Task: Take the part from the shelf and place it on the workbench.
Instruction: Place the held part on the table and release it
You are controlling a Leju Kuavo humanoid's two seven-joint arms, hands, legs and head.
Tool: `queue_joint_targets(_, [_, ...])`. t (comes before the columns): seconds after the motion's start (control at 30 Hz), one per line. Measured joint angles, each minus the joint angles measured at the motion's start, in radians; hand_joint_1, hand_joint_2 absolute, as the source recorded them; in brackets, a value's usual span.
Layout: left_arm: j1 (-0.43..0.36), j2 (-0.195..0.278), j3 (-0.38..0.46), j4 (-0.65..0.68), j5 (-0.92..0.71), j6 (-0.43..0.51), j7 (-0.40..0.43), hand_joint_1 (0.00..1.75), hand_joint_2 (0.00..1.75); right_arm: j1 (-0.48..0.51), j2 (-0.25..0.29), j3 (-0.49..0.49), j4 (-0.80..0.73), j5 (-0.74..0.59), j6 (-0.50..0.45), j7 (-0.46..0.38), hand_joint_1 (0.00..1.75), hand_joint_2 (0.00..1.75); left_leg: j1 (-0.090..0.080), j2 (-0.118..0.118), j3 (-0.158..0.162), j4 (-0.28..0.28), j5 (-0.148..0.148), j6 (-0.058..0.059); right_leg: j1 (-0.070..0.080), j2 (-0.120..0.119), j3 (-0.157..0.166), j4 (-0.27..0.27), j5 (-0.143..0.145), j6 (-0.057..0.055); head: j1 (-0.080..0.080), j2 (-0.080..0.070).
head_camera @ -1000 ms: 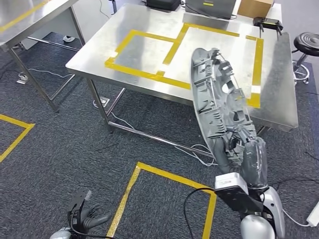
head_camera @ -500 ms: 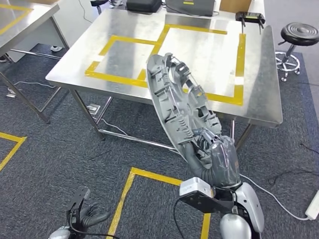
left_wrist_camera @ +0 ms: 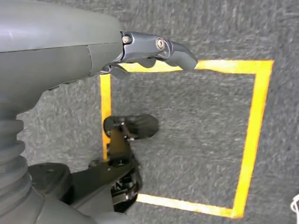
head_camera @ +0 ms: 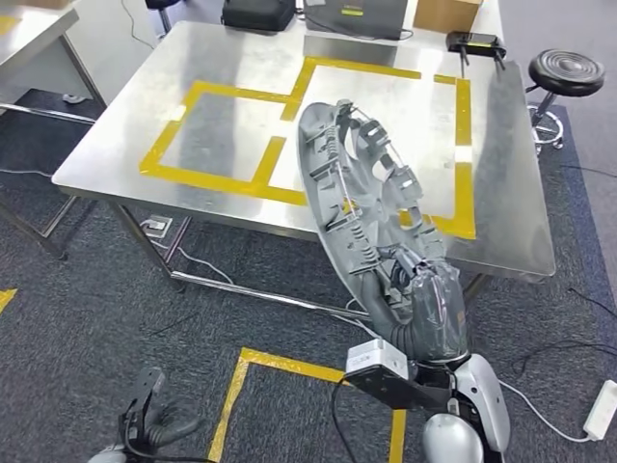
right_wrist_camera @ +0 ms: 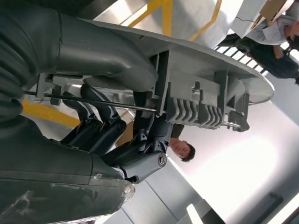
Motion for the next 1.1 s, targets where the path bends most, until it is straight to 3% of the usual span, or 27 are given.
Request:
queue_joint_targets(0.03, [0.004,0.000,0.000,0.000,0.000,0.000,0.000,0.00,1.75,0.001,-0.001,-0.001,0.002,0.000,0.000,0.000,1.75,1.75,-0.001,0.000,0.021,-0.009,-0.011,0.003,0.002,-0.006,-0.039,0.065,-0.018,-0.002,0.003,0.000])
queue_joint_targets(0.1, [0.014,0.000,0.001,0.001,0.000,0.000,0.000,0.00,1.75,0.003,-0.003,-0.004,0.008,0.000,0.000,0.001,1.75,1.75,-0.002,-0.001,0.069,-0.025,-0.039,0.005,0.004,-0.009,-0.113,0.152,-0.085,-0.004,0.004,0.000])
queue_joint_targets(0.13, [0.018,-0.001,0.002,0.002,0.000,0.000,0.000,0.00,1.75,0.004,-0.004,-0.005,0.009,0.000,0.000,0.001,1.75,1.75,-0.002,-0.003,0.094,-0.030,-0.053,0.005,0.005,-0.009,-0.139,0.159,-0.114,-0.003,0.004,0.000])
queue_joint_targets(0.17, [0.020,-0.001,0.002,0.002,0.000,0.000,0.000,0.00,1.75,0.005,-0.005,-0.006,0.010,0.000,0.000,0.001,1.75,1.75,-0.002,-0.006,0.119,-0.036,-0.068,0.004,0.005,-0.009,-0.158,0.140,-0.122,-0.001,0.004,0.000])
queue_joint_targets(0.2, [0.021,0.000,0.002,0.003,0.000,0.000,0.000,0.00,1.75,0.007,-0.005,-0.007,0.010,0.000,0.000,0.001,1.75,1.75,-0.001,-0.009,0.145,-0.040,-0.084,0.002,0.003,-0.011,-0.172,0.100,-0.097,0.001,0.005,0.000])
queue_joint_targets(0.23, [0.022,0.000,0.003,0.003,0.000,0.000,0.000,0.00,1.75,0.010,-0.006,-0.007,0.012,0.000,0.000,0.001,1.75,1.75,-0.001,-0.011,0.168,-0.045,-0.102,-0.001,0.002,-0.016,-0.184,0.044,-0.024,0.003,0.005,0.000])
queue_joint_targets(0.3, [0.022,0.000,0.006,0.004,0.000,0.000,0.000,0.00,1.75,0.015,-0.008,-0.008,0.015,0.003,0.004,0.003,1.75,1.75,-0.003,-0.013,0.208,-0.049,-0.138,-0.012,0.003,-0.029,-0.200,-0.060,0.145,-0.003,0.007,0.000])
queue_joint_targets(0.33, [0.020,0.000,0.007,0.004,0.000,0.001,0.000,0.00,1.75,0.015,-0.008,-0.009,0.017,0.006,0.007,0.006,1.75,1.75,-0.004,-0.012,0.225,-0.055,-0.152,-0.019,0.005,-0.031,-0.202,-0.086,0.195,-0.010,0.007,0.000])
queue_joint_targets(0.37, [0.015,0.001,0.008,0.005,0.000,0.001,0.000,0.00,1.75,0.013,-0.008,-0.011,0.018,0.009,0.011,0.010,1.75,1.75,-0.004,-0.012,0.239,-0.059,-0.157,-0.026,0.007,-0.030,-0.198,-0.094,0.199,-0.019,0.006,0.000])
queue_joint_targets(0.4, [0.008,0.001,0.008,0.005,0.000,0.002,0.000,0.00,1.75,0.010,-0.008,-0.012,0.018,0.013,0.015,0.014,1.75,1.75,-0.003,-0.010,0.246,-0.060,-0.155,-0.033,0.008,-0.027,-0.187,-0.092,0.183,-0.027,0.003,0.000])
queue_joint_targets(0.47, [-0.010,0.001,0.008,0.005,0.000,0.002,0.000,0.00,1.75,0.006,-0.008,-0.015,0.018,0.017,0.019,0.019,1.75,1.75,0.000,-0.009,0.221,0.008,-0.131,-0.047,0.003,-0.022,-0.154,-0.103,0.157,-0.040,0.000,0.000])
queue_joint_targets(0.53, [-0.019,0.000,0.008,0.008,0.001,0.002,0.000,0.00,1.75,0.006,-0.008,-0.018,0.023,0.022,0.022,0.022,1.75,1.75,0.003,-0.008,0.147,0.134,-0.136,-0.065,-0.002,-0.019,-0.110,-0.121,0.131,-0.046,-0.003,0.000])
queue_joint_targets(0.6, [-0.014,-0.001,0.008,0.011,0.001,0.002,0.000,0.00,1.75,0.006,-0.008,-0.023,0.032,0.031,0.030,0.033,1.75,1.75,0.005,-0.008,0.069,0.214,-0.210,-0.074,-0.006,-0.014,-0.054,-0.143,0.104,-0.047,-0.003,0.000])
queue_joint_targets(0.67, [-0.008,0.000,0.010,0.013,0.001,0.004,0.001,0.00,1.75,0.007,-0.009,-0.027,0.041,0.047,0.041,0.050,1.75,1.75,0.005,-0.007,0.006,0.210,-0.282,-0.069,-0.010,-0.006,0.012,-0.175,0.079,-0.045,-0.005,0.000])
queue_joint_targets(0.7, [-0.007,0.001,0.010,0.014,0.001,0.005,0.002,0.00,1.75,0.007,-0.009,-0.028,0.047,0.057,0.047,0.058,1.75,1.75,0.003,-0.007,-0.020,0.180,-0.274,-0.063,-0.011,-0.003,0.046,-0.192,0.068,-0.043,-0.006,0.000])
queue_joint_targets(0.73, [-0.004,0.002,0.011,0.015,0.002,0.006,0.004,0.00,1.75,0.007,-0.009,-0.029,0.054,0.068,0.052,0.067,1.75,1.75,0.000,-0.006,-0.043,0.133,-0.211,-0.054,-0.011,-0.001,0.077,-0.208,0.056,-0.039,-0.007,0.000])
queue_joint_targets(0.8, [0.006,0.005,0.015,0.018,0.004,0.011,0.009,0.00,1.75,0.005,-0.009,-0.030,0.074,0.102,0.071,0.093,1.75,1.75,-0.008,-0.007,-0.075,0.008,0.019,-0.033,-0.008,0.007,0.122,-0.219,0.027,-0.025,-0.007,0.000])
queue_joint_targets(0.83, [0.010,0.006,0.016,0.019,0.005,0.014,0.014,0.00,1.75,0.001,-0.010,-0.030,0.085,0.130,0.086,0.110,1.75,1.75,-0.012,-0.008,-0.082,-0.032,0.107,-0.025,-0.006,0.011,0.137,-0.220,0.007,-0.017,-0.007,0.000])
queue_joint_targets(0.87, [0.010,0.007,0.017,0.020,0.006,0.018,0.018,0.00,1.75,-0.009,-0.012,-0.027,0.097,0.162,0.102,0.127,1.75,1.75,-0.015,-0.011,-0.086,-0.049,0.149,-0.019,-0.005,0.014,0.148,-0.219,-0.011,-0.010,-0.007,0.000])
queue_joint_targets(0.93, [-0.005,0.007,0.015,0.019,0.005,0.023,0.026,0.00,1.75,-0.038,-0.016,-0.017,0.121,0.215,0.124,0.150,1.75,1.75,-0.013,-0.014,-0.081,-0.031,0.124,-0.009,-0.006,0.013,0.170,-0.225,-0.042,0.001,-0.006,0.000])
queue_joint_targets(1.0, [-0.023,0.007,0.012,0.019,0.005,0.025,0.029,0.00,1.75,-0.071,-0.021,-0.008,0.157,0.235,0.128,0.156,1.75,1.75,-0.008,-0.015,-0.064,-0.026,0.098,0.002,-0.004,0.001,0.159,-0.170,-0.085,0.008,0.000,0.000])
queue_joint_targets(1.03, [-0.026,0.008,0.011,0.019,0.005,0.026,0.031,0.00,1.75,-0.083,-0.025,-0.006,0.178,0.240,0.127,0.156,1.75,1.75,-0.007,-0.015,-0.052,-0.026,0.087,0.005,-0.003,-0.006,0.128,-0.104,-0.117,0.010,0.003,0.000])
queue_joint_targets(1.1, [-0.025,0.007,0.011,0.019,0.004,0.027,0.032,0.00,1.75,-0.095,-0.037,-0.004,0.219,0.251,0.126,0.154,1.75,1.75,-0.006,-0.014,-0.030,-0.026,0.067,0.008,-0.002,-0.011,0.032,0.058,-0.169,0.013,0.006,0.000])
